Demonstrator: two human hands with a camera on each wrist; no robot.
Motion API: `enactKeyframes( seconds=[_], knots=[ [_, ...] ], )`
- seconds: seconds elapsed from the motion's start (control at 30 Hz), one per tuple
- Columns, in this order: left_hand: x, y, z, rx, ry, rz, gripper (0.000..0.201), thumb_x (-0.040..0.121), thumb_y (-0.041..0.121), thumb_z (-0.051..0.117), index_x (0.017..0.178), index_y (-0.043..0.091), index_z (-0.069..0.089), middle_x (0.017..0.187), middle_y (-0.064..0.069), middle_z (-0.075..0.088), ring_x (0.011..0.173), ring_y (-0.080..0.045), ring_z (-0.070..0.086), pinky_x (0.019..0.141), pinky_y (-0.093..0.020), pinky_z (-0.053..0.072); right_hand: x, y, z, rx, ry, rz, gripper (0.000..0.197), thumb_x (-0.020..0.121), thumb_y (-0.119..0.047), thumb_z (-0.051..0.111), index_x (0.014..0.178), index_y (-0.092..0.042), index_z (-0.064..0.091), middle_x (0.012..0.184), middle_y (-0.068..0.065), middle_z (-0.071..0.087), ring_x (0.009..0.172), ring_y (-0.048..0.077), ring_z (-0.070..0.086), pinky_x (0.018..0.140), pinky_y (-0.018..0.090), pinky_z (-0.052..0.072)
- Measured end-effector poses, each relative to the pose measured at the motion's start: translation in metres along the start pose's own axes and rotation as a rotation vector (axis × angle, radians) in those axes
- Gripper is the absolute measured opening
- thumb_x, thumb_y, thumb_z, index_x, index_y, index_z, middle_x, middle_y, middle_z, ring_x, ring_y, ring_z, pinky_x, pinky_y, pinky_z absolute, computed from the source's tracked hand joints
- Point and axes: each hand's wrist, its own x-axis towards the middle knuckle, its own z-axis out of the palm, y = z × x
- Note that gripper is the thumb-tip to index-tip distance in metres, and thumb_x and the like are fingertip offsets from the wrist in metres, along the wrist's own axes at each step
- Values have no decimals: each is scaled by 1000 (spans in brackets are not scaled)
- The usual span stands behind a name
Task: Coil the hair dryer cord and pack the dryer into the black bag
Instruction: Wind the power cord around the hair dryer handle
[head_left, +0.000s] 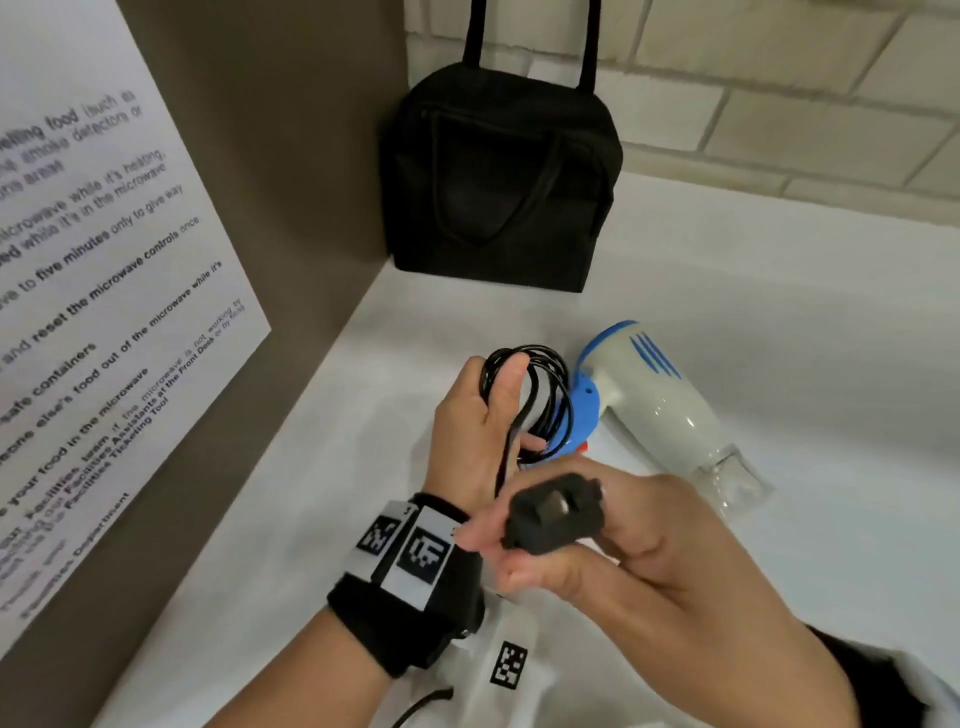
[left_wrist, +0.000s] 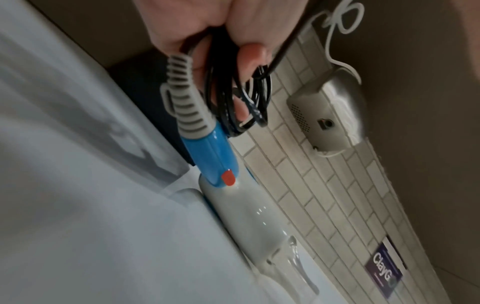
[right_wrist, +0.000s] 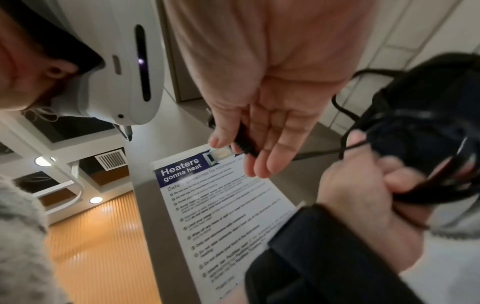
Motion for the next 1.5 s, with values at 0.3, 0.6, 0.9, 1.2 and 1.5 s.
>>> enactKeyframes(
  seconds=[0.3,0.6,0.9,1.2,1.5],
  knots=[
    [-14,7,-20,120,-75,162,20,87,31,50,88,51,51,78,22,63,54,-5,58,52,-24,53,49,-37,-53,390,219,-88,14,61,-36,62,64,-23,66,63,-1,72,52,9,64,53,18,52],
    [-31,16,-30,137,-234,39,21,88,13,51,88,34,58,49,19,61,38,-2,48,41,-14,38,108,30,-99,658,394,133,20,93,-28,42,80,-18,54,66,-5,73,55,0,61,58,12,48],
    [-40,6,-29,-10,-144,49,30,70,-13,63,70,17,61,43,17,60,36,7,50,45,-2,37,94,104,-34,280,228,507,8,87,-11,53,83,-5,55,71,3,68,40,2,52,40,15,42],
    [-28,-2,-33,-56,262,132,30,71,0,68,65,29,63,62,13,59,48,0,50,47,-9,38,84,94,-24,233,-31,483,18,74,4,64,79,-9,52,48,-2,57,42,11,50,41,16,45],
    [-27,0,-31,23,200,20,16,83,12,58,71,22,55,53,8,53,33,-3,43,35,-17,40,65,92,-26,511,-42,507,26,79,-6,57,104,-5,51,68,12,64,39,5,52,43,17,44]
  ],
)
